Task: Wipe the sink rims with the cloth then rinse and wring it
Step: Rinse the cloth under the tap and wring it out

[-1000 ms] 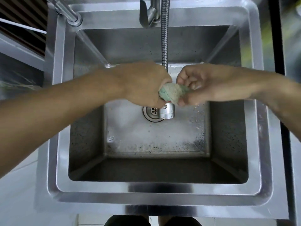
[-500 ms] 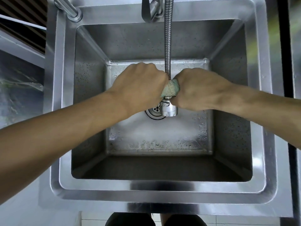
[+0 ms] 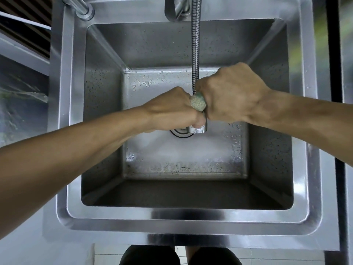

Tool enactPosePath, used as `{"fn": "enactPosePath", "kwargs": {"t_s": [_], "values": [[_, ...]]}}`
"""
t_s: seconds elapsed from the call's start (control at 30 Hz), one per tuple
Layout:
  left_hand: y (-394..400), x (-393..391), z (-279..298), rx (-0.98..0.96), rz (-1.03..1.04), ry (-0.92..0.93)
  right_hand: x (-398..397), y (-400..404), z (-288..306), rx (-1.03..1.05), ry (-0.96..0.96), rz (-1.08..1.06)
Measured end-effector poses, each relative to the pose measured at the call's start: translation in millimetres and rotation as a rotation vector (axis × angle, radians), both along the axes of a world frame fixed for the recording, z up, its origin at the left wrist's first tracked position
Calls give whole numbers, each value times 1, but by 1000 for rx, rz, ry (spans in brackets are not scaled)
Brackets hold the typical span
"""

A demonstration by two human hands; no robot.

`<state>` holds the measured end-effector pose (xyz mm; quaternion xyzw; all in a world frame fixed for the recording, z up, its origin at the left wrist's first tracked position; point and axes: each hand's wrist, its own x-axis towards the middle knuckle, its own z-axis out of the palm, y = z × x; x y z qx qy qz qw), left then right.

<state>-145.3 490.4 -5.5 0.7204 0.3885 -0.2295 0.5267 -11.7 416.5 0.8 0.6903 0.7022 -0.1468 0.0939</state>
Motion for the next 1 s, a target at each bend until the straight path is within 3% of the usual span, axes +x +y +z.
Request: {"fn": "enactPosePath", "kwargs": {"t_s": [0.33, 0.53, 0.63, 0.77, 0.87, 0.93, 1.0], "values": [[0, -2, 1, -84, 25, 12, -4, -4, 2, 1, 46, -36], [12, -5, 13, -83, -198, 26, 2, -4, 13, -33, 93, -36], [25, -2, 29, 129, -399, 42, 3, -6, 23, -203, 341, -175], [23, 0, 23, 896, -648, -216, 28, 2, 23, -667, 988, -438], [15, -1, 20, 1058, -688, -407, 29, -1, 6, -1013, 1331, -454], [9, 0, 17, 1058, -697, -339, 20, -5, -1, -1080, 1334, -484], [6, -1, 12, 986, -674, -174, 11, -6, -3, -978, 1118, -495]]}}
